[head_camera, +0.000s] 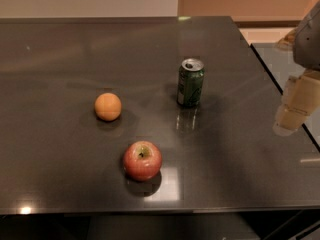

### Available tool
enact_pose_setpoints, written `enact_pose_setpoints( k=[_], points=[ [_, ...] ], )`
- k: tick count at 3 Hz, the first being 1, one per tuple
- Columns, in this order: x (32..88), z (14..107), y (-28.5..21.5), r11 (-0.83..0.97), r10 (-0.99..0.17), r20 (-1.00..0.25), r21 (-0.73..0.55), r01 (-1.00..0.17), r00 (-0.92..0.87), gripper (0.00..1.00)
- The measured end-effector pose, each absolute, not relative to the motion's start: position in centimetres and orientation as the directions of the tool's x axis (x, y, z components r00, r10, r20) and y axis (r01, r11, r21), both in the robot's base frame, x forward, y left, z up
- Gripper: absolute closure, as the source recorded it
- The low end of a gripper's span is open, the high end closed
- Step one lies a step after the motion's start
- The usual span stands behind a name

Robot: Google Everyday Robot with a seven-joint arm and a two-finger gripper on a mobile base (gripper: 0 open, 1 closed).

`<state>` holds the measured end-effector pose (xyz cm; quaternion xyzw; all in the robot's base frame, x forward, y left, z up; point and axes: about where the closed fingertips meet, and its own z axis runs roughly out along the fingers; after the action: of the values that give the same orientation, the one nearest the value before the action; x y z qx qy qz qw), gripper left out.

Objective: Pick green can

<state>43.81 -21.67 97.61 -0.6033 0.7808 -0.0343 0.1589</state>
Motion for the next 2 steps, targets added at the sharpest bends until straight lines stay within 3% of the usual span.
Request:
enact_pose_setpoints(
  k=[2],
  points=[
    [45.4,97.7,-21.7,0.27,-0.947,-0.247,-0.255,-0.929,-0.207,0.0]
  ],
)
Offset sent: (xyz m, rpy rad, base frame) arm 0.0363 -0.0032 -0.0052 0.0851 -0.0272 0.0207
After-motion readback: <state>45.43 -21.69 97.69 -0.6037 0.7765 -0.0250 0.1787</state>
